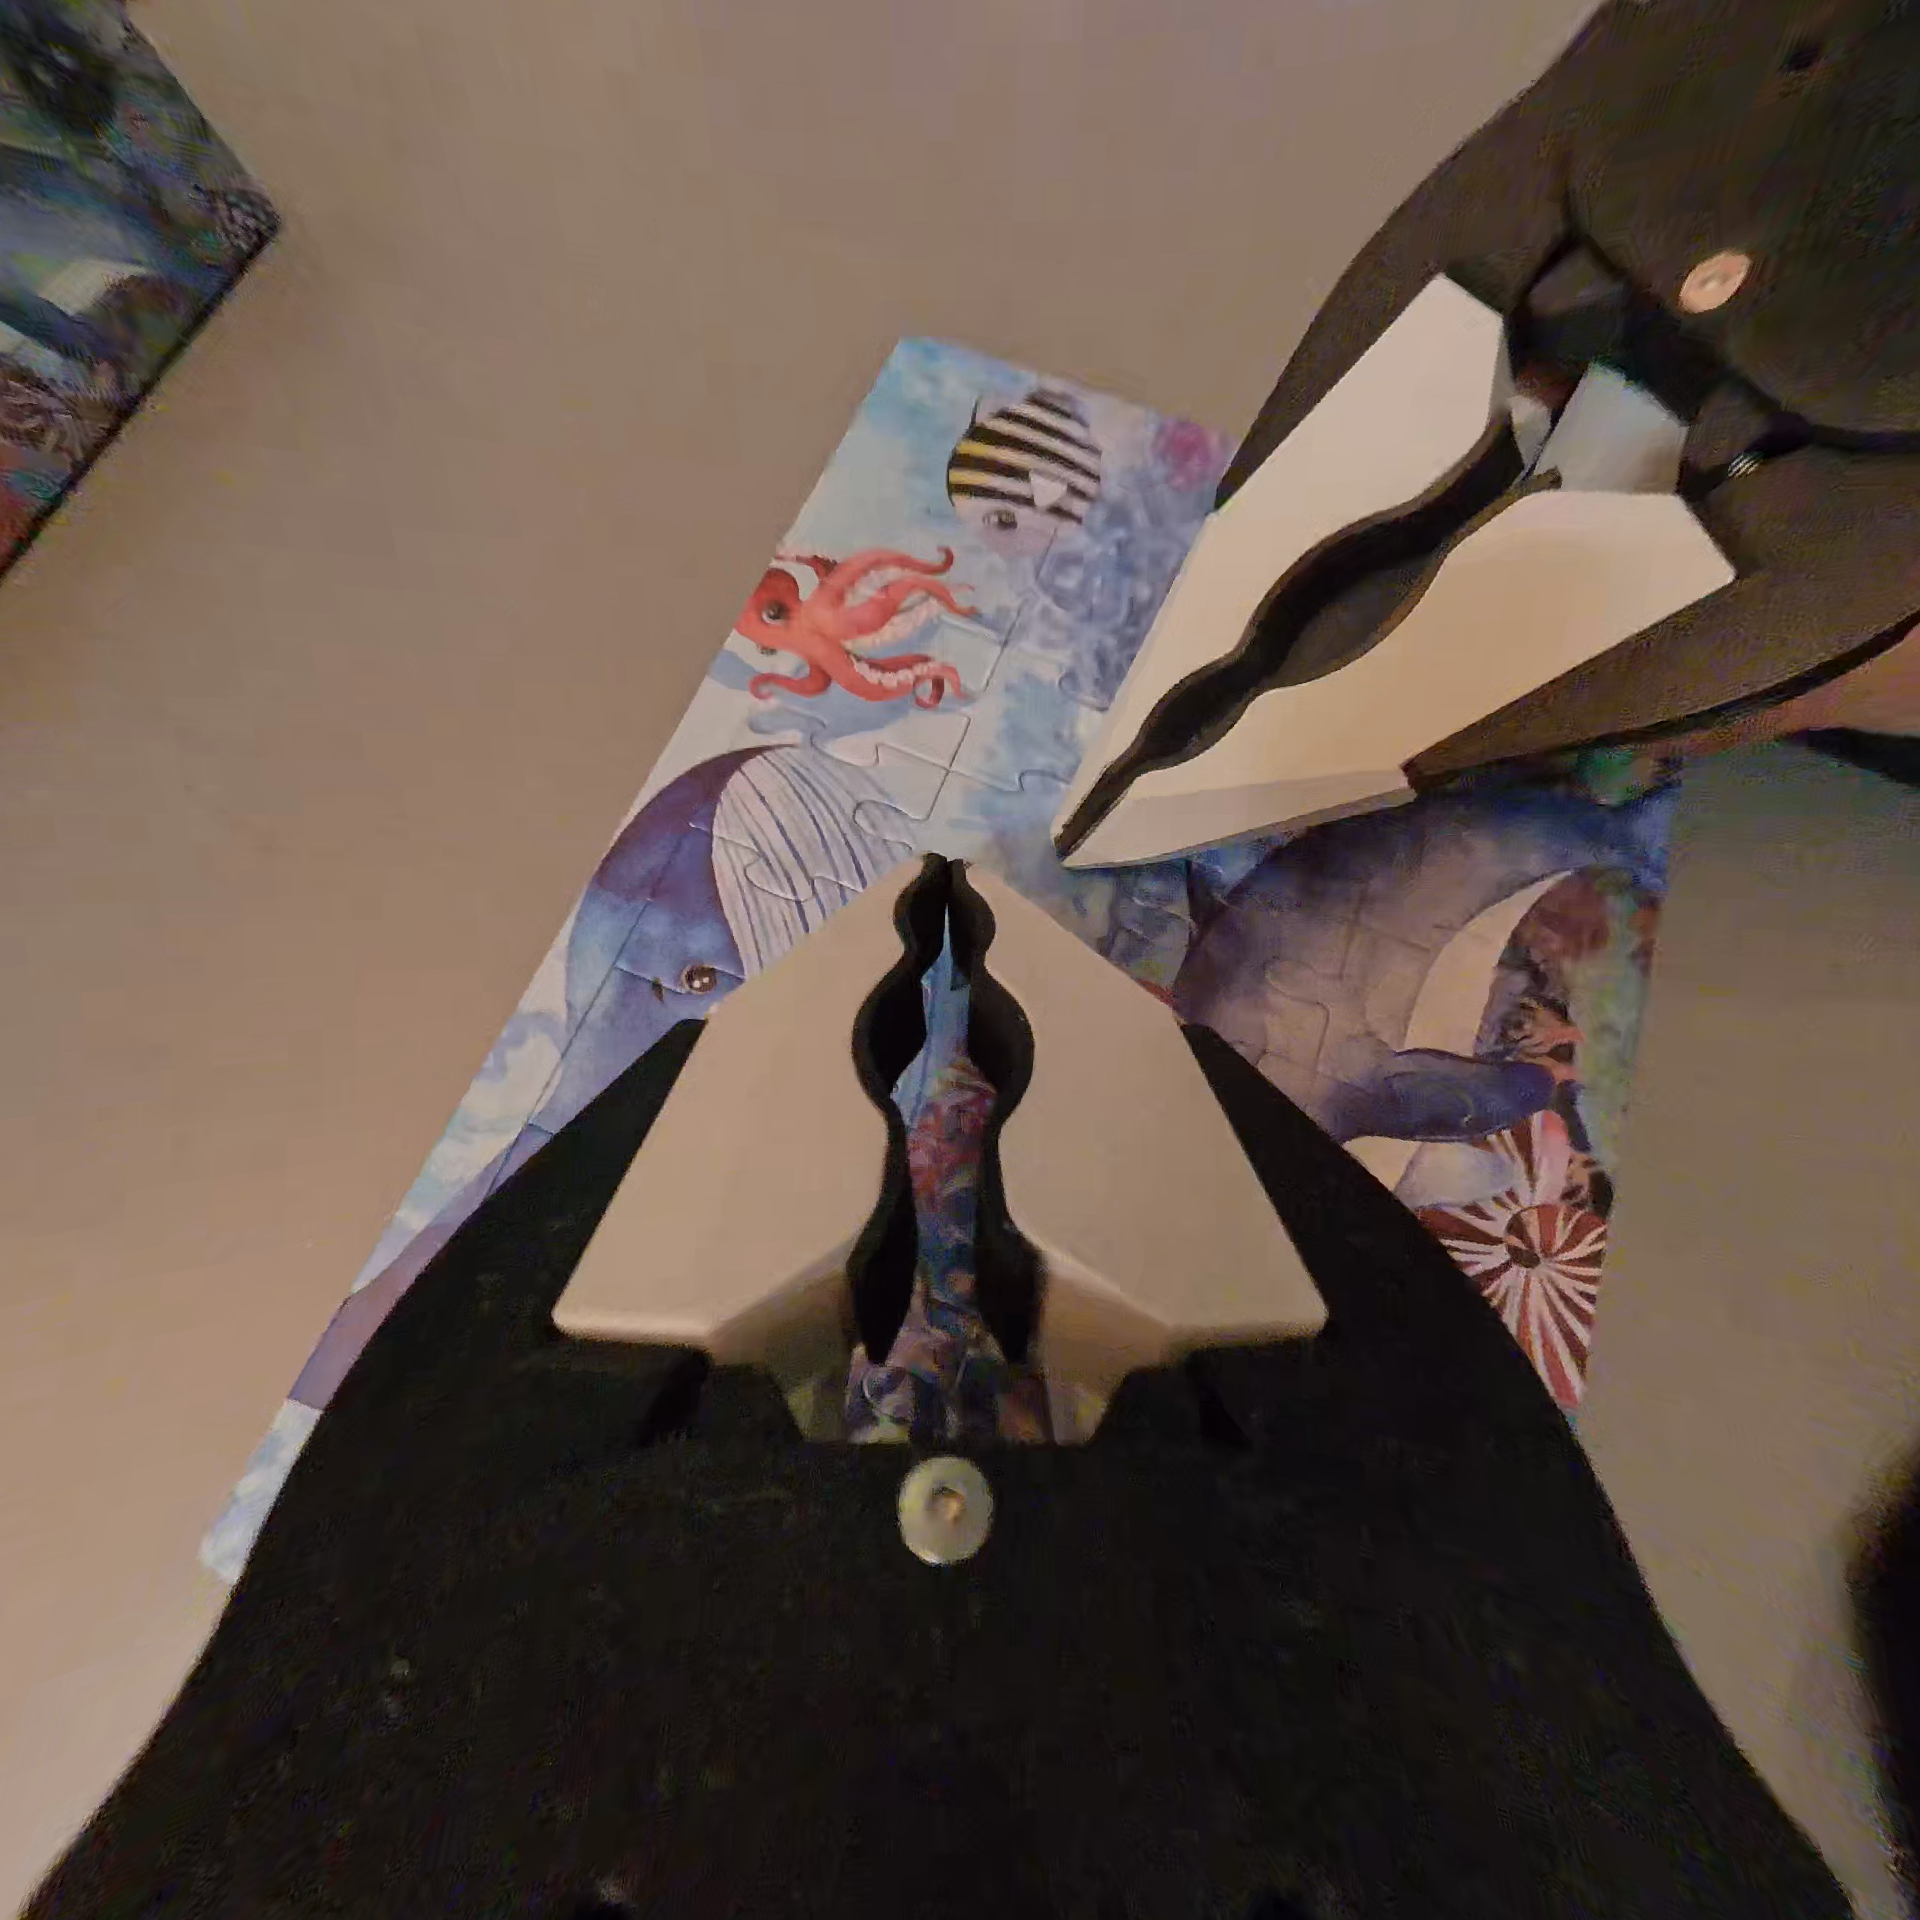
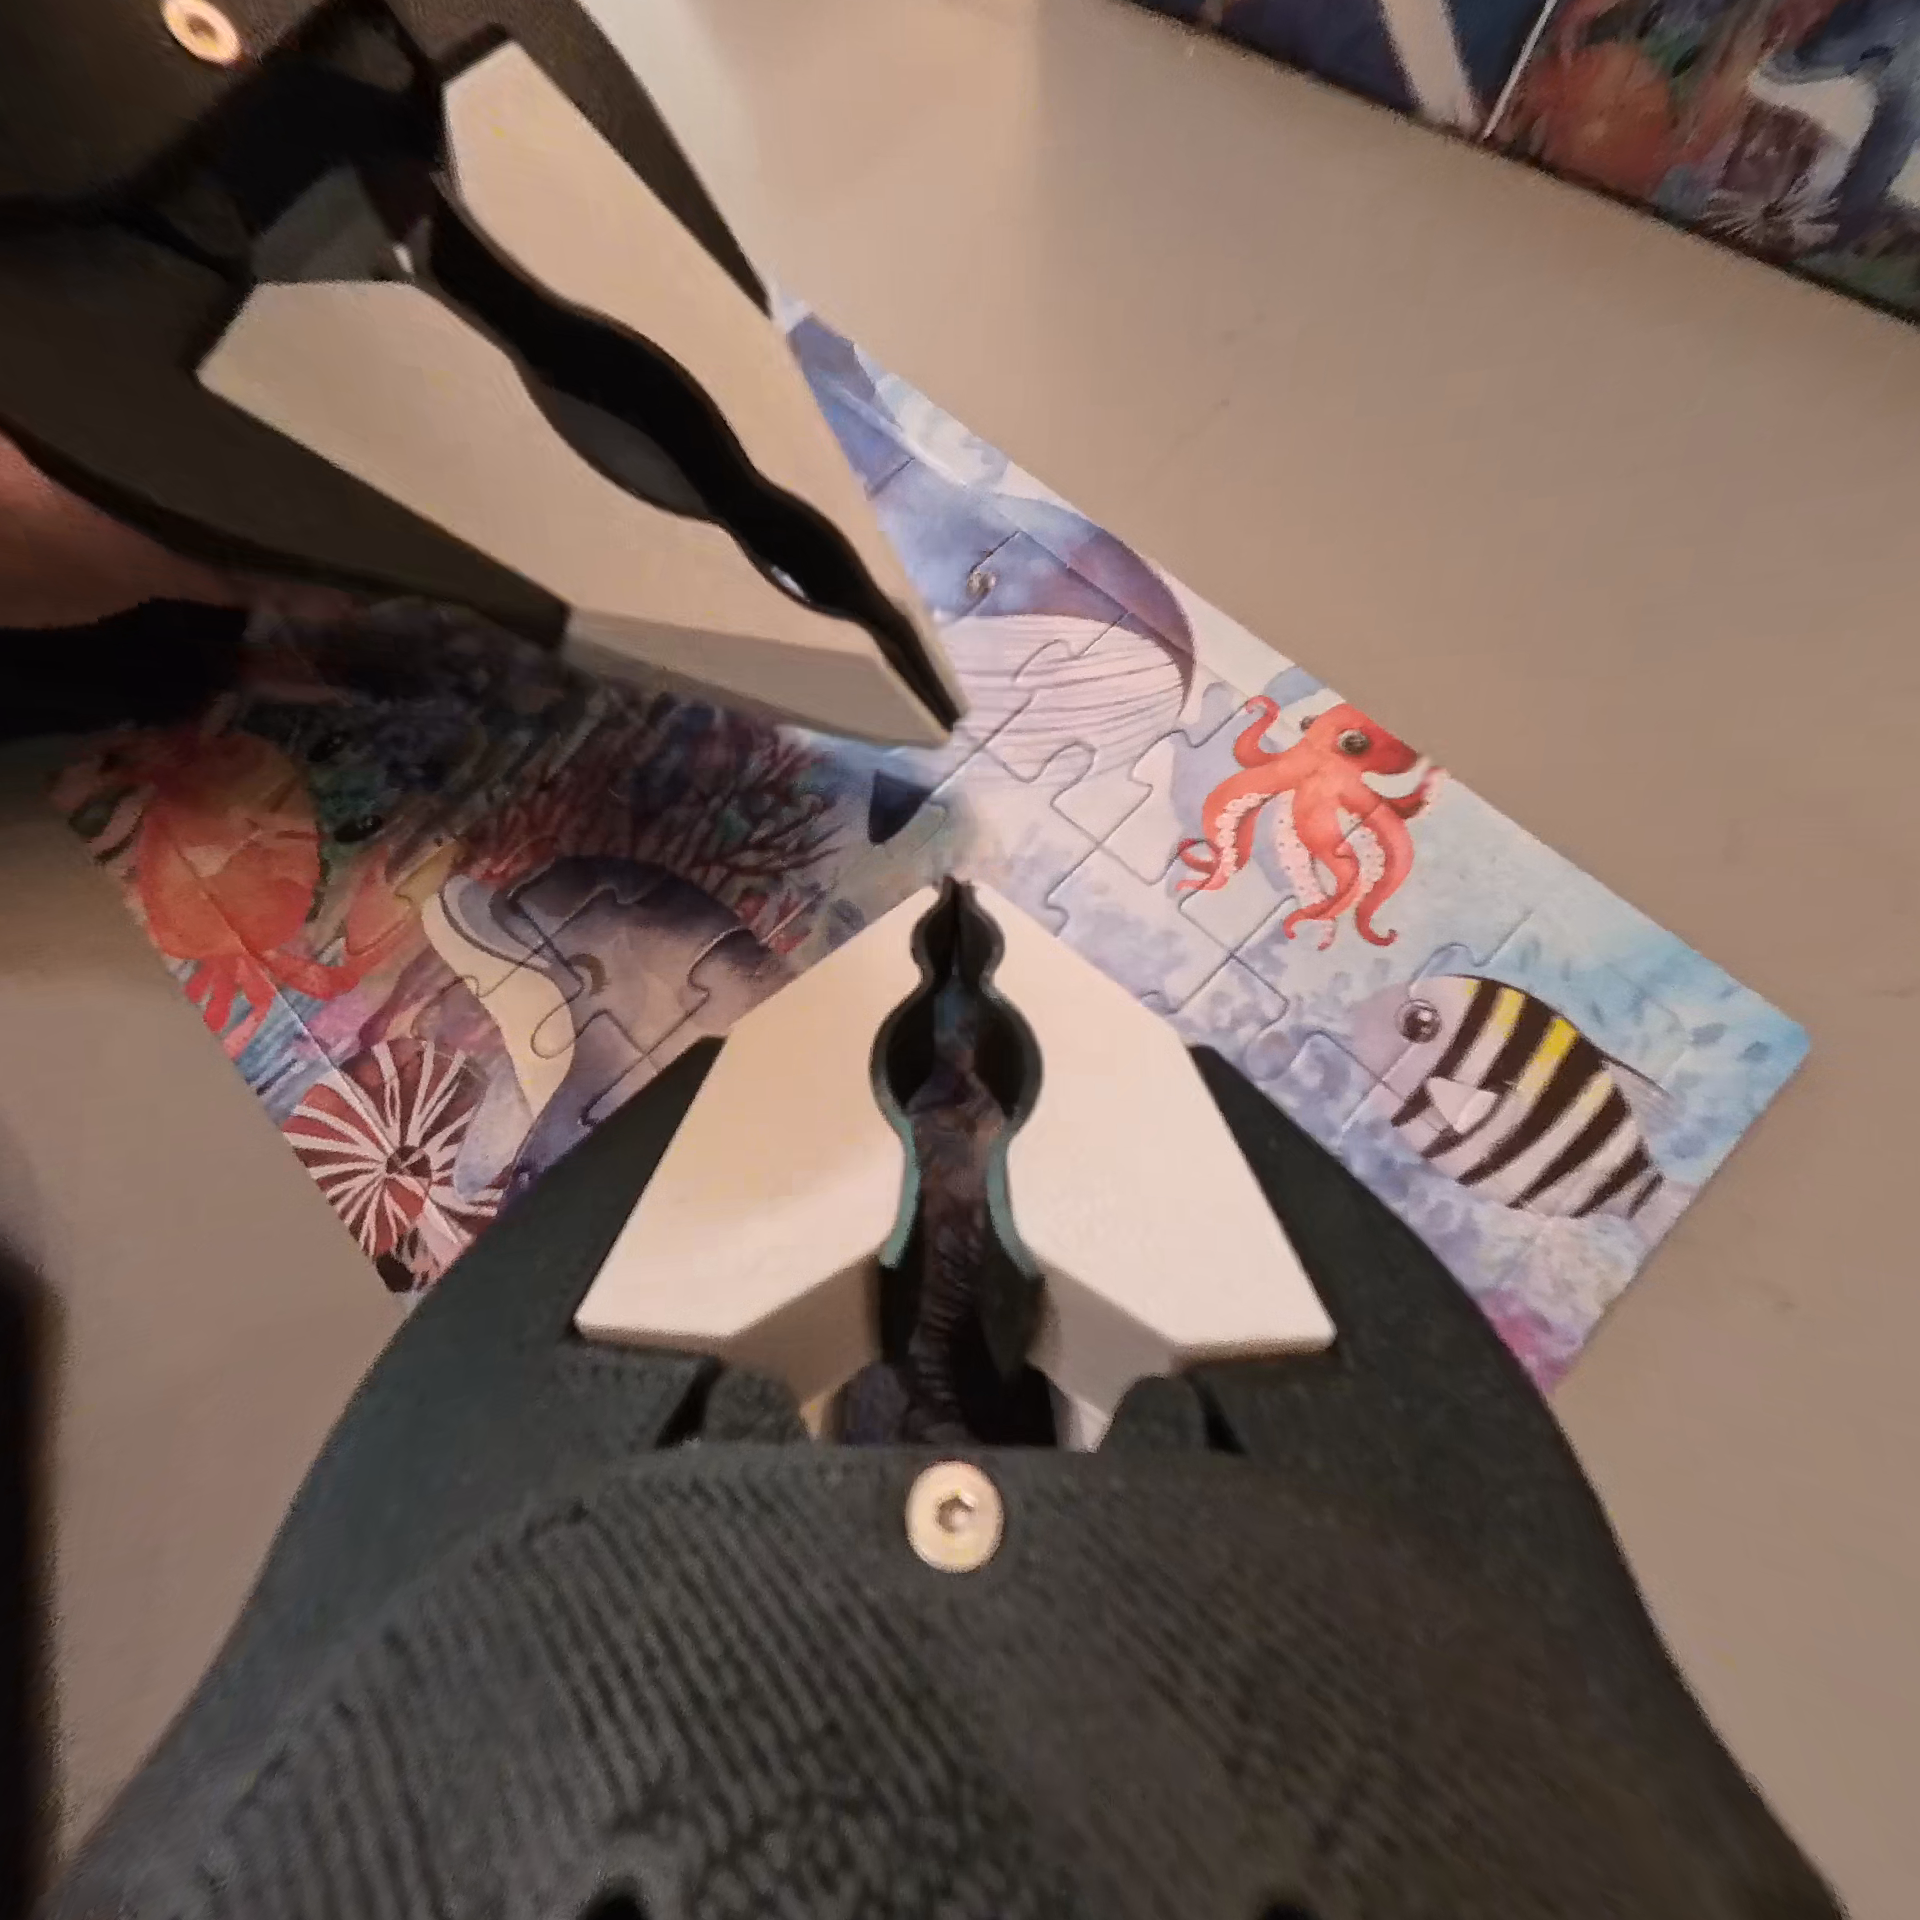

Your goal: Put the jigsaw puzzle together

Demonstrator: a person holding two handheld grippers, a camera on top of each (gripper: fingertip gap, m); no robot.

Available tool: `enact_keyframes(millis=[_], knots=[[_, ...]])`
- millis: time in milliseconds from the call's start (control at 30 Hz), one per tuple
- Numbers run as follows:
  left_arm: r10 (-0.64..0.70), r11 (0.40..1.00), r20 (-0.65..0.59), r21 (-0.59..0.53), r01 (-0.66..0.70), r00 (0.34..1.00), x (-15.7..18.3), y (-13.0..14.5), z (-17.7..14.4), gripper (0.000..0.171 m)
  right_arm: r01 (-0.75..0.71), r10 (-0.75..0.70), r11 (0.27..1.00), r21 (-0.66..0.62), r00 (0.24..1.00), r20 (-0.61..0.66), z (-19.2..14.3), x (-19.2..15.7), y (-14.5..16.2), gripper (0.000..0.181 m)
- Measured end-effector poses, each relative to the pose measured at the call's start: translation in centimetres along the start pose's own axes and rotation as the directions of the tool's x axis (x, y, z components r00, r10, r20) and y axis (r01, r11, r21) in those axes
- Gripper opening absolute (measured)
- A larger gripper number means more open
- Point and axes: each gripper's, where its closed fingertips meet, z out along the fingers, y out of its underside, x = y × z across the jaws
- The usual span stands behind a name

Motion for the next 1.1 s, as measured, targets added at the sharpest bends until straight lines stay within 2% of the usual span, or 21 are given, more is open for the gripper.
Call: enact_keyframes(millis=[33, 100, 167, 233, 333, 367, 467, 533, 600, 633, 800, 867, 900, 933, 1000, 1033, 1100], knots=[[-0.03, 0.999, -0.008, 0.028, 0.03, 1.0, -0.3, -0.5, -0.5, 0.0, -0.007, 0.007, 0.999, 0.032, 1.0, -0.014, -0.4, 0.4, -0.4, 0.0], [-0.073, 0.997, -0.013, -0.004, 0.073, 0.997, -1.1, 0.2, -0.7, 0.0, -0.009, 0.014, 0.997, 0.081, 0.998, -0.057, -1.3, 1.5, -1.0, 0.0], [-0.072, 0.99, -0.023, -0.126, 0.069, 0.997, -1.4, 2.6, 0.0, 0.0, -0.009, 0.018, 0.994, 0.107, 0.996, -0.086, -1.9, 2.3, -1.2, 0.0], [-0.062, 0.995, -0.005, -0.082, 0.061, 0.998, -1.7, 2.0, -0.6, 0.0, -0.008, 0.02, 0.994, 0.11, 0.993, -0.113, -2.2, 3.0, -1.0, 0.0], [-0.005, 0.999, 0.118, -0.033, 0.009, 0.993, -3.8, 0.7, -2.4, 0.0, -0.01, 0.017, 0.999, 0.043, 0.987, -0.158, -1.9, 4.1, 0.4, 0.0], [-0.015, 1.0, 0.138, -0.005, 0.016, 0.99, -4.4, 0.3, -3.1, 0.0, -0.015, 0.014, 1.0, -0.006, 0.987, -0.162, -1.5, 4.4, 1.3, 0.0], [-0.077, 0.997, 0.154, 0.019, 0.075, 0.985, -6.0, 0.8, -4.4, 0.0, -0.01, 0.013, 1.0, 0.023, 0.985, -0.174, -2.1, 4.6, 0.7, 0.0], [-0.11, 0.993, 0.129, -0.024, 0.114, 0.986, -6.4, 2.1, -4.2, 0.0, 0.015, 0.0, 0.997, 0.074, 0.98, -0.199, -2.9, 4.8, -0.2, 0.0], [-0.131, 0.977, 0.07, -0.158, 0.141, 0.989, -5.8, 4.5, -3.3, 0.0, 0.03, -0.007, 0.994, 0.101, 0.975, -0.223, -3.5, 5.1, -0.7, 0.0], [-0.121, 0.976, 0.072, -0.171, 0.132, 0.99, -5.8, 4.7, -3.2, 0.0, 0.034, -0.01, 0.994, 0.101, 0.972, -0.234, -3.6, 5.4, -0.6, 0.0], [-0.112, 0.993, 0.096, 0.041, 0.108, 0.989, -6.1, 0.9, -5.2, 0.0, -0.015, 0.012, 1.0, -0.014, 0.971, -0.238, -2.8, 6.7, 2.0, 0.0], [-0.13, 0.988, 0.077, 0.099, 0.122, 0.988, -6.2, 0.3, -5.7, 0.0, -0.039, 0.04, 0.999, 0.007, 0.975, -0.218, -2.9, 6.7, 1.9, 0.0], [-0.143, 0.987, 0.069, 0.079, 0.137, 0.987, -6.2, 0.7, -5.5, 0.0, -0.037, 0.042, 0.999, 0.026, 0.973, -0.228, -3.3, 6.8, 1.6, 0.0], [-0.16, 0.987, 0.059, 0.014, 0.159, 0.985, -6.1, 1.9, -4.7, 0.0, -0.025, 0.037, 0.998, 0.049, 0.969, -0.246, -3.7, 7.0, 1.2, 0.0], [-0.181, 0.966, 0.024, -0.182, 0.183, 0.983, -5.4, 5.1, -3.1, 0.003, -0.012, 0.029, 0.998, 0.066, 0.961, -0.275, -4.2, 7.5, 0.9, 0.0], [-0.183, 0.977, 0.005, -0.115, 0.182, 0.983, -5.2, 3.9, -3.1, 0.0, -0.016, 0.03, 0.999, 0.051, 0.959, -0.282, -4.1, 7.7, 1.3, 0.0], [-0.17, 0.984, 0.012, -0.057, 0.171, 0.985, -5.1, 2.7, -3.5, 0.0, -0.047, 0.043, 0.999, -0.01, 0.962, -0.271, -3.5, 8.1, 2.7, 0.0]])
